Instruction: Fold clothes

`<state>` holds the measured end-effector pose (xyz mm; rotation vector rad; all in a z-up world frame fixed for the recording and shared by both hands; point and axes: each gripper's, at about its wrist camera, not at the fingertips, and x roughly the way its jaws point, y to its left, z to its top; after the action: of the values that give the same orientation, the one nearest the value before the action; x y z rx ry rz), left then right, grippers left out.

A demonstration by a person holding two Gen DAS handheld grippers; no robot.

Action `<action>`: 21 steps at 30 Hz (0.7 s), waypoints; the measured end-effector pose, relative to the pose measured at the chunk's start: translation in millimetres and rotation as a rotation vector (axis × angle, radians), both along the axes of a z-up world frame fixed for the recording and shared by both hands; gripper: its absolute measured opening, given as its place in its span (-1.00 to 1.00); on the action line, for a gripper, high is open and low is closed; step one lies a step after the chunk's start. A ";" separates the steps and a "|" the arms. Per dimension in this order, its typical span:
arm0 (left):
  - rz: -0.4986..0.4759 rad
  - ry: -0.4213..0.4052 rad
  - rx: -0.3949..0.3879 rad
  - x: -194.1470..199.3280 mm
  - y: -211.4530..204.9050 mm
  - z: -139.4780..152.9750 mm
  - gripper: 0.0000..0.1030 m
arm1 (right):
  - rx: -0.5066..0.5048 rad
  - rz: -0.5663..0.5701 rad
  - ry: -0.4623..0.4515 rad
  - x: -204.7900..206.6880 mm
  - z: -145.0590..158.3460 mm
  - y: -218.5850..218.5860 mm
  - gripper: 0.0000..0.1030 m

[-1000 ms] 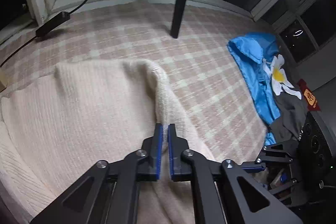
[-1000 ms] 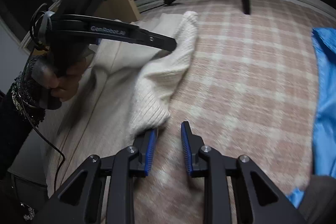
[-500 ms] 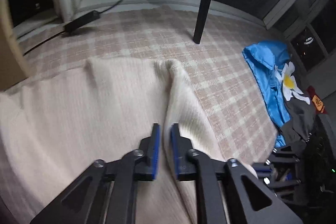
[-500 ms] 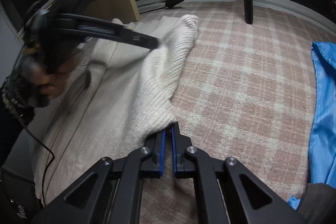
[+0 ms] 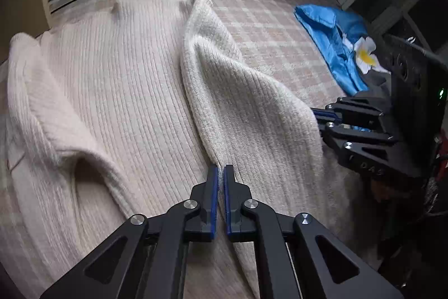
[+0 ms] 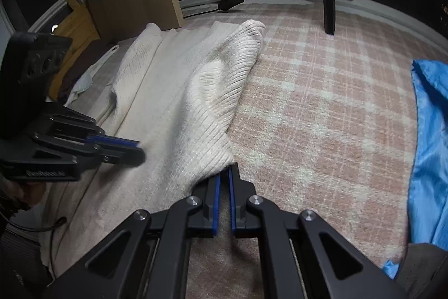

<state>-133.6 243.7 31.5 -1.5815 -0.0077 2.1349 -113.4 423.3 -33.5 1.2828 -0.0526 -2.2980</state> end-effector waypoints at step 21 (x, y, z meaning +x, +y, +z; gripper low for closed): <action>0.010 -0.059 0.085 182.4 -50.6 88.4 -0.25 | -0.066 -0.010 -0.114 83.3 50.9 32.7 -0.47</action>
<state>48.9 193.1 120.0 -1.5975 -0.1237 2.0665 -30.2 456.0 17.4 1.3815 -0.1731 -2.2102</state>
